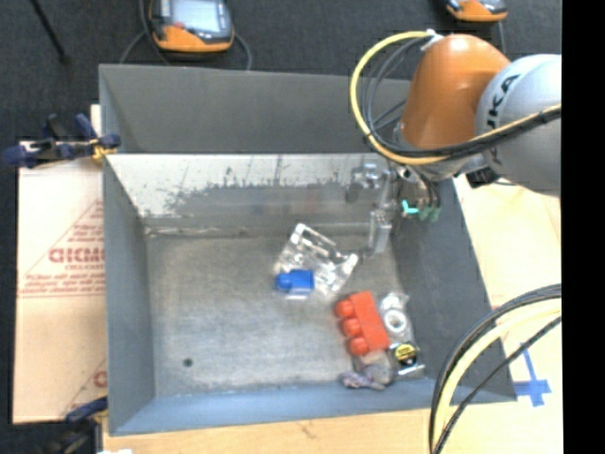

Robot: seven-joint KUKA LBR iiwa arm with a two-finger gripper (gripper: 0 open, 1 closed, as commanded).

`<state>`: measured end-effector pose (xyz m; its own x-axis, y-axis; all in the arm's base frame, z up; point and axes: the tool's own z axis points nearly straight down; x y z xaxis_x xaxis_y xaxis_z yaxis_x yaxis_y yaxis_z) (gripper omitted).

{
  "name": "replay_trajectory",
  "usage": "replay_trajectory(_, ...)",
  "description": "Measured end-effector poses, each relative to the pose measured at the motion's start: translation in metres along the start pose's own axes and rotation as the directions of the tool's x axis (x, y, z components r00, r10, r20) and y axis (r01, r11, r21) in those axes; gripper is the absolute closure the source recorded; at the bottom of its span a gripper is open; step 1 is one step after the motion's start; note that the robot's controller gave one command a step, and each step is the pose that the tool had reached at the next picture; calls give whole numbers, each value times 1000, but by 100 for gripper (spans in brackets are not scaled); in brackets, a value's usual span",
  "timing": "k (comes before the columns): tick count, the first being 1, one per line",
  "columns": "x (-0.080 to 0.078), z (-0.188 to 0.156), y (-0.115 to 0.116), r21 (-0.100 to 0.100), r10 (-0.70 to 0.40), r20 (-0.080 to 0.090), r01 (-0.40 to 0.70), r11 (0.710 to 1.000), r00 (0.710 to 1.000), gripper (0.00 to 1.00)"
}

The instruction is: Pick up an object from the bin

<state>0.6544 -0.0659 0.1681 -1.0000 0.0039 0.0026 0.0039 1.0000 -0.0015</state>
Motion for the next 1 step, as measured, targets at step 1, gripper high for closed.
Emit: replay_trajectory(1, -4, 80, 37, -3, 183, 10, -183, 983, 983, 0)
